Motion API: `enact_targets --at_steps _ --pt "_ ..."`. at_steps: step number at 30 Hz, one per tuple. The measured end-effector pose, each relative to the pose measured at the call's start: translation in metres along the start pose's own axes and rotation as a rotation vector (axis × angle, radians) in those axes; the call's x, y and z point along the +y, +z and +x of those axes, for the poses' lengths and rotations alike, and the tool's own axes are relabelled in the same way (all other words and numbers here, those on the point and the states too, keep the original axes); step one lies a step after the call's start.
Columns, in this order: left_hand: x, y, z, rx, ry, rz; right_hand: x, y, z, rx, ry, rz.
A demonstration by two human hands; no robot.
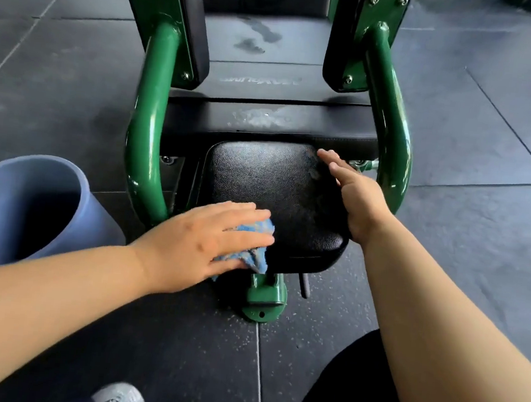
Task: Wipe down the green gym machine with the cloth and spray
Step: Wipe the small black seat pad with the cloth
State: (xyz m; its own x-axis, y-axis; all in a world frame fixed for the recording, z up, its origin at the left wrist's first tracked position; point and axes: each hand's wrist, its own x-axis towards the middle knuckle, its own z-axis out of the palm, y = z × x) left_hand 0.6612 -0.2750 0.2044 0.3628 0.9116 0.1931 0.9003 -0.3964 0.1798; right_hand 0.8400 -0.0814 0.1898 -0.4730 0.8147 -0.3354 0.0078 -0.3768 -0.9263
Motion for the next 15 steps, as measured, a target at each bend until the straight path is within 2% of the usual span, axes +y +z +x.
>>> enact_targets --at_steps 3,5,7,9,11,13,15 --pt "0.024 0.011 0.016 0.064 -0.104 0.085 -0.001 0.0 -0.004 0.013 -0.009 -0.043" --pt "0.053 0.027 0.055 0.066 -0.173 0.117 0.0 -0.003 -0.006 -0.041 0.01 -0.018" --pt "0.075 0.035 0.095 0.066 -0.223 0.056 -0.003 -0.009 -0.009 -0.037 0.026 -0.03" --pt "0.077 0.035 0.112 0.033 -0.244 -0.032 -0.005 -0.017 -0.013 -0.083 0.076 0.059" --pt "0.066 0.03 0.092 -0.02 -0.181 -0.06 -0.006 -0.025 -0.016 -0.147 0.103 0.172" --pt "0.047 0.019 0.049 -0.058 -0.086 -0.023 -0.006 -0.028 -0.021 -0.227 0.107 0.182" --pt "0.026 0.007 0.006 -0.038 -0.12 -0.055 -0.005 -0.02 -0.025 -0.203 0.111 0.127"
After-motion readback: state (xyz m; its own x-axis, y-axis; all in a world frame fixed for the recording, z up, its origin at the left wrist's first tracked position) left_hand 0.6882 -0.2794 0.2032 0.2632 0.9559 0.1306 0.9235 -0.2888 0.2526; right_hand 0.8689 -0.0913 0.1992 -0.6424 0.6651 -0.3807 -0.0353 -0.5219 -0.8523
